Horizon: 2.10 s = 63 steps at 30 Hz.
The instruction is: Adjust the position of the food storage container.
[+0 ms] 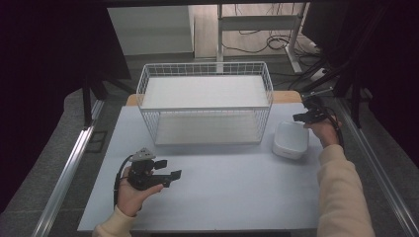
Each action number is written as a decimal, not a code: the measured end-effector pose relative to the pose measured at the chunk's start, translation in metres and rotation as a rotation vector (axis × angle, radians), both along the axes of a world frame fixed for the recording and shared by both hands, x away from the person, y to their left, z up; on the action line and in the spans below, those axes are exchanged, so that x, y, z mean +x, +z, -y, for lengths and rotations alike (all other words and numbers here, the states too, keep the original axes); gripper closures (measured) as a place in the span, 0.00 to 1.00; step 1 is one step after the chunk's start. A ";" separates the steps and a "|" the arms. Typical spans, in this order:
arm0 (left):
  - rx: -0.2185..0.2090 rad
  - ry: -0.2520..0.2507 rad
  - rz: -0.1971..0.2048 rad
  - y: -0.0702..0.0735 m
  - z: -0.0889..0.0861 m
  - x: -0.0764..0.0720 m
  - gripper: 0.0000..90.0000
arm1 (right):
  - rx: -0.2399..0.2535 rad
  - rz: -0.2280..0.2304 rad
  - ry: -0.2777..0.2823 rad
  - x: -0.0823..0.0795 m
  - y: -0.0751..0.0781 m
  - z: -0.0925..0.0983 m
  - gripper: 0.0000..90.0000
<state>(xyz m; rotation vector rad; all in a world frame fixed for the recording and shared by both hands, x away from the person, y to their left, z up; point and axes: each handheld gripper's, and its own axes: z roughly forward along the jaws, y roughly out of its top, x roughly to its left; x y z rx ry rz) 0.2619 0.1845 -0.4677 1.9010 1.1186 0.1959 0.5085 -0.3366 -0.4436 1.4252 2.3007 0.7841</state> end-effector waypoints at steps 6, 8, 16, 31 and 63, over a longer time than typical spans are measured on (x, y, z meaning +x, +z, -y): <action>0.007 -0.004 0.000 -0.001 0.001 0.000 0.30 | -0.008 -0.014 0.018 -0.005 0.001 -0.006 1.00; 0.002 -0.001 -0.002 -0.001 0.001 0.000 0.30 | -0.004 -0.014 0.018 -0.007 0.000 -0.006 1.00; 0.001 -0.003 -0.004 -0.001 0.000 0.000 0.30 | -0.016 -0.031 0.041 -0.017 0.001 -0.010 1.00; -0.006 0.002 -0.008 -0.001 -0.003 0.000 0.30 | -0.006 -0.056 0.100 -0.064 0.001 -0.021 1.00; 0.004 0.009 -0.013 0.000 -0.002 0.000 0.30 | 0.056 0.045 -0.028 -0.191 0.006 0.021 1.00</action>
